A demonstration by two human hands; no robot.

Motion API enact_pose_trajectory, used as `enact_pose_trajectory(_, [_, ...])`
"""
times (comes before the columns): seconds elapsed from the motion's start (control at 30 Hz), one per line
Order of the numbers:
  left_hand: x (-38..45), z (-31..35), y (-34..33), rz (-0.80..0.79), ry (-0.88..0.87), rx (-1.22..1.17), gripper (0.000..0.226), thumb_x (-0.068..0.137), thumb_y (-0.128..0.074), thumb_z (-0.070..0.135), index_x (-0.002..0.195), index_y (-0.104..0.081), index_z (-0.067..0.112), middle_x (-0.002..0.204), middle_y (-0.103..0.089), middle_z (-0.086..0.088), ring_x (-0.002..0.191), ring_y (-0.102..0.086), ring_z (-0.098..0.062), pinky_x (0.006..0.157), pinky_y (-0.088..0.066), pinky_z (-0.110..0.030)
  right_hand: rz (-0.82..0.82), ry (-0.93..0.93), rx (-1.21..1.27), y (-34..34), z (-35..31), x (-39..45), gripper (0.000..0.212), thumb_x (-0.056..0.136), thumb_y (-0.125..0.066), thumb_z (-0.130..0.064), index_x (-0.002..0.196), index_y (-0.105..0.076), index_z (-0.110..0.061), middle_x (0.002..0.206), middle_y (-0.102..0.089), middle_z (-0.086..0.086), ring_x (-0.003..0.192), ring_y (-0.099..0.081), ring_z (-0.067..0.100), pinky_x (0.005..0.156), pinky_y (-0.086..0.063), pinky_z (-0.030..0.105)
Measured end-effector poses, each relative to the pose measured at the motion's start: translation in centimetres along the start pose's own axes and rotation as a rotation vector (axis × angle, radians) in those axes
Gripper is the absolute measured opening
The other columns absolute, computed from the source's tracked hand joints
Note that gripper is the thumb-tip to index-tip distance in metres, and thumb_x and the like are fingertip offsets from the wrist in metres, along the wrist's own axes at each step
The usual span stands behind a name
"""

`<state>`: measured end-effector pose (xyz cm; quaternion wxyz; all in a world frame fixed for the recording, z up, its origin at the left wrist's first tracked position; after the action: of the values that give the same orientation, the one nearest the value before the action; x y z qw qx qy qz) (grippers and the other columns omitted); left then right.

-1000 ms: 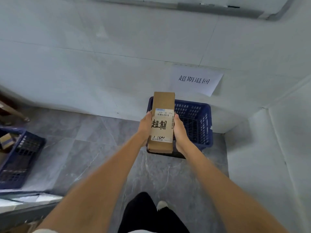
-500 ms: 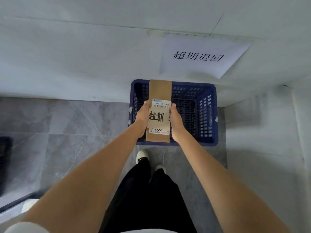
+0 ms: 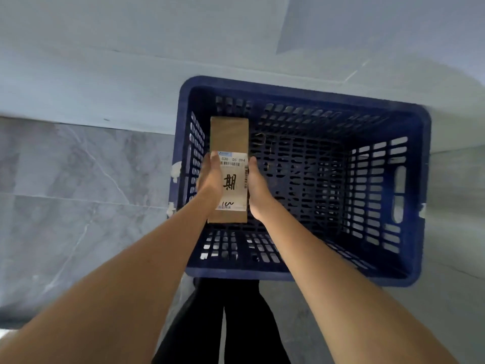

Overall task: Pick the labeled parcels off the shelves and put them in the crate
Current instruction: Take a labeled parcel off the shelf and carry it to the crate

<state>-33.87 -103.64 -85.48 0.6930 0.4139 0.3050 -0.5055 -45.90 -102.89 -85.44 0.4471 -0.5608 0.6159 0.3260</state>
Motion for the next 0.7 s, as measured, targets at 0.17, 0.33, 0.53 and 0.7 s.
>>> enact_pose_trajectory(0.17, [4.4, -1.9, -0.4, -0.027, 0.115, -0.104, 0.079, 0.086, -0.021, 0.077, 0.131, -0.053, 0.020, 0.121, -0.064, -0.016, 0.111, -0.061, -0.035, 0.100, -0.046, -0.051, 0.013, 0.028, -0.023, -1.3, 1.1, 3.8, 0.043, 0.108, -0.025, -0.037, 0.126, -0.056, -0.013, 0.096, -0.066, 0.007, 0.073, -0.063, 0.016, 0.055, -0.054, 0.023])
enact_pose_trajectory(0.33, [5.2, 0.7, -0.5, 0.027, -0.009, 0.099, 0.053, 0.102, -0.016, 0.049, 0.148, -0.029, 0.025, 0.138, -0.051, -0.014, 0.113, -0.056, -0.032, 0.085, -0.048, -0.039, -0.027, 0.151, -0.064, -1.9, 0.3, 5.4, 0.058, 0.095, -0.033, 0.008, 0.144, -0.043, -0.021, 0.126, -0.064, 0.012, 0.094, -0.066, 0.022, 0.067, -0.058, 0.031])
enact_pose_trajectory(0.53, [3.3, 1.5, -0.7, 0.089, -0.205, 0.215, 0.057, 0.103, -0.026, 0.042, 0.155, -0.011, 0.023, 0.161, -0.017, -0.004, 0.144, -0.027, -0.025, 0.115, -0.028, -0.041, -0.046, 0.147, -0.088, -2.1, 0.8, 6.5, 0.057, 0.095, -0.040, 0.007, 0.137, -0.046, -0.031, 0.118, -0.066, -0.003, 0.097, -0.066, 0.013, 0.078, -0.058, 0.032])
enact_pose_trajectory(0.7, [0.2, 2.2, -0.5, 0.070, -0.285, 0.285, 0.060, 0.102, -0.031, 0.042, 0.155, -0.010, 0.023, 0.162, -0.012, -0.002, 0.147, -0.021, -0.024, 0.118, -0.023, -0.044, 0.020, 0.121, -0.245, -0.2, 0.0, 4.0, 0.053, 0.104, -0.044, -0.020, 0.154, -0.025, -0.027, 0.143, -0.045, -0.008, 0.112, -0.054, 0.009, 0.087, -0.044, 0.021])
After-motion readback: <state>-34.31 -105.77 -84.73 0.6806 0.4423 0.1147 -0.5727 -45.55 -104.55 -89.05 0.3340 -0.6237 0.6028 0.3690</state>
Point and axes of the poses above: each hand's wrist, its own x-axis towards the middle knuckle, its own y-axis out of the back of the hand, z = x × y, the point moved 9 cm from there along x, towards the middle knuckle
